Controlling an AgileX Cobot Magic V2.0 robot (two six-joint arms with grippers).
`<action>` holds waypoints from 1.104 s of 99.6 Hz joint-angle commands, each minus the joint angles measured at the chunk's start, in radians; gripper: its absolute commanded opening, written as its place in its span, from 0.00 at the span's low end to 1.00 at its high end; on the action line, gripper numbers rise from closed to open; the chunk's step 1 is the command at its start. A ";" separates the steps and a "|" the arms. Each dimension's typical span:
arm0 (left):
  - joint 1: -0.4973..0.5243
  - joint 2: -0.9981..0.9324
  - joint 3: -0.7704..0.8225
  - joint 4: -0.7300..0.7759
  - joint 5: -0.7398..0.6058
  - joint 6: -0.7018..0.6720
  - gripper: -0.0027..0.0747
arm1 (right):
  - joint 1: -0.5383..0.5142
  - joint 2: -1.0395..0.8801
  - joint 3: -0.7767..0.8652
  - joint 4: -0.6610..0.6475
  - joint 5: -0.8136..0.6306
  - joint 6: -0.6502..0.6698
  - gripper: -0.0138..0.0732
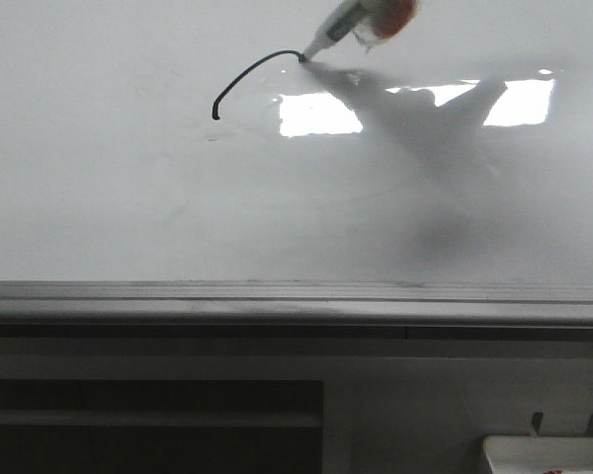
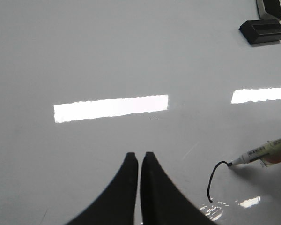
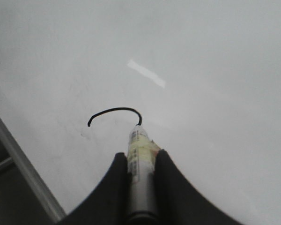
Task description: Write number 2 on whiteboard
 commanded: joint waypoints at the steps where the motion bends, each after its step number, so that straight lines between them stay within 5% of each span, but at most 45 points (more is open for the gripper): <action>1: 0.004 0.005 -0.031 -0.008 -0.078 -0.006 0.01 | -0.006 -0.012 -0.010 -0.008 0.011 0.008 0.10; 45: 0.004 0.005 -0.031 -0.004 -0.085 -0.006 0.01 | 0.177 0.110 0.036 0.006 -0.112 0.027 0.10; 88: 0.004 0.005 -0.031 0.035 -0.095 -0.006 0.01 | -0.017 -0.039 0.171 0.006 -0.016 0.034 0.10; 110: 0.004 0.005 -0.031 0.054 -0.087 -0.006 0.01 | -0.030 -0.081 0.201 0.014 -0.005 0.034 0.10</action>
